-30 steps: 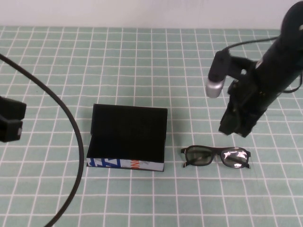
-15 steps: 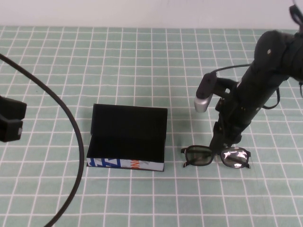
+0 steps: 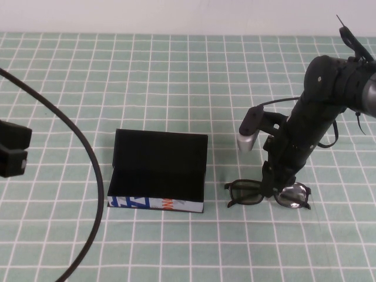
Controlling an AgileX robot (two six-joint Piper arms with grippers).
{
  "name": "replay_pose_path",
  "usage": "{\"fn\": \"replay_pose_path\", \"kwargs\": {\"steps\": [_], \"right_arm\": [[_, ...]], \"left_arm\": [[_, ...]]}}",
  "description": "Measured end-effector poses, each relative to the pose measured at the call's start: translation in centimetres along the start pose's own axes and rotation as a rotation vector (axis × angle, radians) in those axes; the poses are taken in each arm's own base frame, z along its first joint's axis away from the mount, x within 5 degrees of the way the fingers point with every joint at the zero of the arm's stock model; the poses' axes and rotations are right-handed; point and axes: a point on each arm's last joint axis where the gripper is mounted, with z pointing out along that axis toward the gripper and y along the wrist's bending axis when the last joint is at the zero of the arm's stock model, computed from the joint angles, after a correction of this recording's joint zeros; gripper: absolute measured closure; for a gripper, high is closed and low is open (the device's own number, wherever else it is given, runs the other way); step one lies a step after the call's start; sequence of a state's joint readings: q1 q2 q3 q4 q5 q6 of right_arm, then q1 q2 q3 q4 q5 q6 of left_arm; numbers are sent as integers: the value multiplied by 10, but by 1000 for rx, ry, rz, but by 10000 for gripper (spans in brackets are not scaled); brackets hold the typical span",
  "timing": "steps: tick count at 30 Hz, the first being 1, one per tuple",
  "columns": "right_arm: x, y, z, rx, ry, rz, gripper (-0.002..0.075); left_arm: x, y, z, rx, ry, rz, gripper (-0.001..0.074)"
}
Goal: Return glasses to glasses case
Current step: Pick up the glasses from the table, then place the glasses in the glasses case
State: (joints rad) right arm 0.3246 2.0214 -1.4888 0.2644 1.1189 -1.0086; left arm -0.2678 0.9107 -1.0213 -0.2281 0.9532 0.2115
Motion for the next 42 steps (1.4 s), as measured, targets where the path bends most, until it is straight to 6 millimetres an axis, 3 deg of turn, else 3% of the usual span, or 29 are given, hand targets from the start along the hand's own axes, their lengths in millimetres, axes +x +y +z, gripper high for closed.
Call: {"fn": "replay_pose_path", "kwargs": {"steps": [4, 6, 14, 23, 27, 30, 35, 39, 42], "right_arm": [[0, 1, 0, -9, 5, -16, 660], [1, 2, 0, -22, 7, -36, 697], [-5, 2, -11, -37, 6, -69, 707], [-42, -2, -69, 105, -156, -76, 709], [-63, 19, -103, 162, -233, -145, 709], [-83, 42, -116, 167, -288, -211, 709], [-119, 83, -104, 106, -320, -338, 709], [-140, 102, -72, 38, -283, -397, 709], [-149, 104, -46, -2, -247, -411, 709]], "left_arm": [[0, 0, 0, -1, 0, 1, 737], [0, 0, 0, -3, 1, 2, 737], [0, 1, 0, -9, 2, 7, 737], [1, 3, 0, -30, 16, 23, 737], [2, 4, 0, -46, 20, 25, 737], [2, 7, 0, -72, 24, 18, 737], [1, 11, -1, -119, 15, 2, 737], [1, 12, -1, -129, 9, -7, 737], [1, 12, -1, -131, 9, -8, 737]]}}
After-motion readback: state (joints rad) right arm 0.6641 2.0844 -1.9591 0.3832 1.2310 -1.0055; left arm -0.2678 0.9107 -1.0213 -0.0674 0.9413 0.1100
